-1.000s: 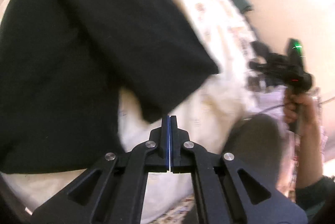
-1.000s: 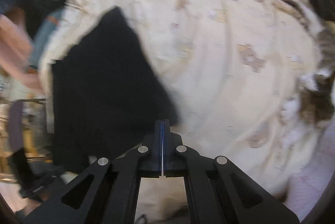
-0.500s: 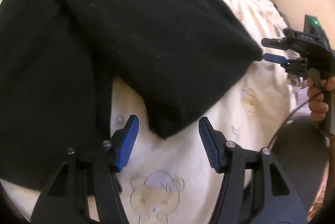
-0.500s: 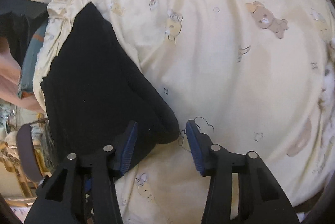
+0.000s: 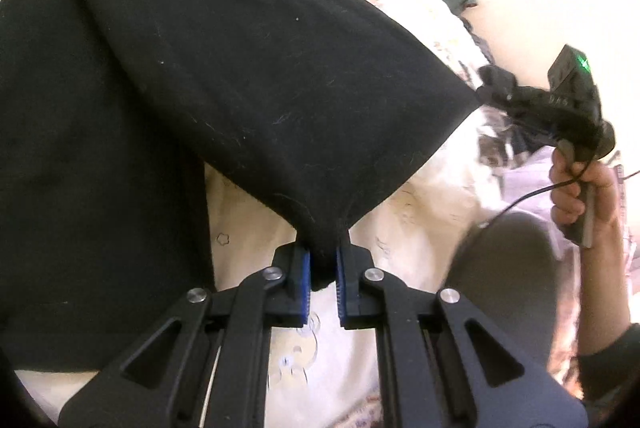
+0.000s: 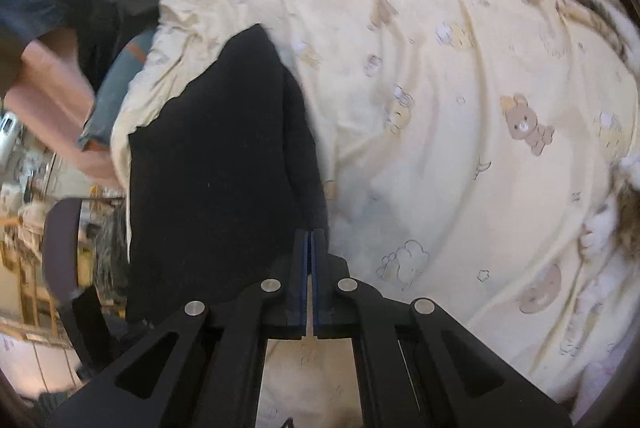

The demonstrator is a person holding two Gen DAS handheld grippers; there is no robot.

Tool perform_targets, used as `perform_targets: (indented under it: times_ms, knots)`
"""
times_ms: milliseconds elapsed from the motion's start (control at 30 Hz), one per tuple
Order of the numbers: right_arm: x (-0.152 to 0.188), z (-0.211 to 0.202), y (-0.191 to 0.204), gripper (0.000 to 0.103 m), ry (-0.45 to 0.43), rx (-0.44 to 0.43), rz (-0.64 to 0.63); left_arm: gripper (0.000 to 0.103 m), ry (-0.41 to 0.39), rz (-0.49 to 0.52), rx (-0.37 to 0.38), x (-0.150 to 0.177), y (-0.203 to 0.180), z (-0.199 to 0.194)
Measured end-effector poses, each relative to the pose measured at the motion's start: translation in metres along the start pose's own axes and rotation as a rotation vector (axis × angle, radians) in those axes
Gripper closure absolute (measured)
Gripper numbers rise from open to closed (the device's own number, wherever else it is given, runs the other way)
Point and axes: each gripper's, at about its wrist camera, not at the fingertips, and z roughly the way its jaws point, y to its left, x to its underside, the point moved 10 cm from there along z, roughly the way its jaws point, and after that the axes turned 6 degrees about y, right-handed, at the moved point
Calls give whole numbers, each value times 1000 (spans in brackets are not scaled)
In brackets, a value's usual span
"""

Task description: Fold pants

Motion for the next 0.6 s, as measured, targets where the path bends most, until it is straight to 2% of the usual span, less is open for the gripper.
perform_targets:
  times_ms: [33, 133, 200, 233, 267, 300, 333, 367, 433, 500, 567, 600]
  knots:
    - [3, 2, 1, 103, 21, 31, -23, 96, 17, 11, 1, 1, -1, -1]
    - [15, 25, -11, 103, 110, 203, -83, 96, 88, 71, -37, 9, -7, 14]
    - [23, 49, -23, 103, 165, 253, -78, 96, 151, 36, -50, 14, -1, 38]
    - [29, 65, -33, 103, 216, 308, -97, 95, 173, 22, -71, 15, 3, 51]
    - [32, 74, -42, 103, 245, 363, -111, 94, 196, 24, -96, 17, 8, 64]
    - [35, 83, -50, 103, 280, 391, -106, 90, 219, 19, -121, 21, 13, 73]
    - [39, 89, -53, 103, 318, 392, -99, 89, 247, 2, -147, 27, 18, 82]
    - [41, 91, -54, 103, 351, 431, -128, 89, 254, 3, -158, 29, 18, 85]
    - [42, 88, -61, 103, 384, 539, -190, 79, 274, 24, -184, 36, 16, 83]
    - [41, 78, -60, 103, 378, 564, -214, 61, 277, 38, -202, 38, 15, 73]
    - [32, 62, -44, 103, 306, 521, -220, 59, 229, 67, -227, 38, 13, 53]
    - [25, 55, -31, 103, 255, 479, -219, 59, 168, 77, -231, 31, 10, 39]
